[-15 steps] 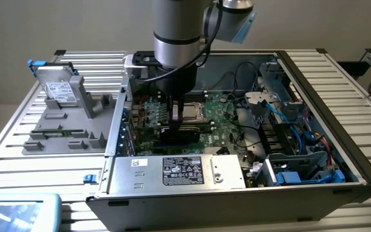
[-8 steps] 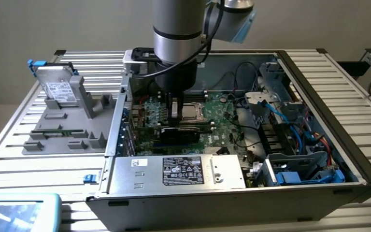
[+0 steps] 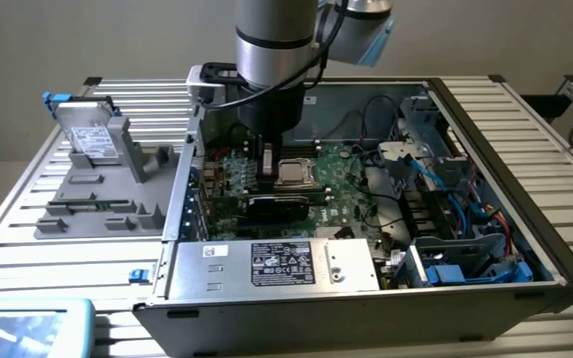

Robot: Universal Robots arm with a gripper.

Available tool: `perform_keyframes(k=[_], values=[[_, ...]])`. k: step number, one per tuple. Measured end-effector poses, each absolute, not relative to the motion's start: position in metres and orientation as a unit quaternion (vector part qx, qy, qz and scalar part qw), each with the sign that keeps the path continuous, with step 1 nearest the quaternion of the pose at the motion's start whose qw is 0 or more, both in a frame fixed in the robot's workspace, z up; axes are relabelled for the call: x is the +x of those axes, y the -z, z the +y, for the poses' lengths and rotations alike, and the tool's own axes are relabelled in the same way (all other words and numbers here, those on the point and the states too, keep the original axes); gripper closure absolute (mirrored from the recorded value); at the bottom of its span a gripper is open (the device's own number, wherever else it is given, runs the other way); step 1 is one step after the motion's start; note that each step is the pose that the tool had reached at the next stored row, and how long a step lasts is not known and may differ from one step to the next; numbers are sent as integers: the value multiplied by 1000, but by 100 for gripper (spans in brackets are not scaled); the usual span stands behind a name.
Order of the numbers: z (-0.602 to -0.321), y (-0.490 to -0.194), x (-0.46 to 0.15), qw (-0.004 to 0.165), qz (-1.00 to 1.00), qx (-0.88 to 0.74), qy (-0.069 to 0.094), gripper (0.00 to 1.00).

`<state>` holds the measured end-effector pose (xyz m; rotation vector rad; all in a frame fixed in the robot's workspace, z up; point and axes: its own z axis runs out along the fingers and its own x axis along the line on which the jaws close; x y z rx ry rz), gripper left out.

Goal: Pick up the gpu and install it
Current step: 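Press down on the gpu until it lock into place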

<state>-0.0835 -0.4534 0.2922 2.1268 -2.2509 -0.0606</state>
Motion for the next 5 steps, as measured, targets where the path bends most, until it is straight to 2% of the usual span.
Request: perform_keyframes(k=[5], values=[[-453, -292, -84, 22, -727, 686, 20, 88]])
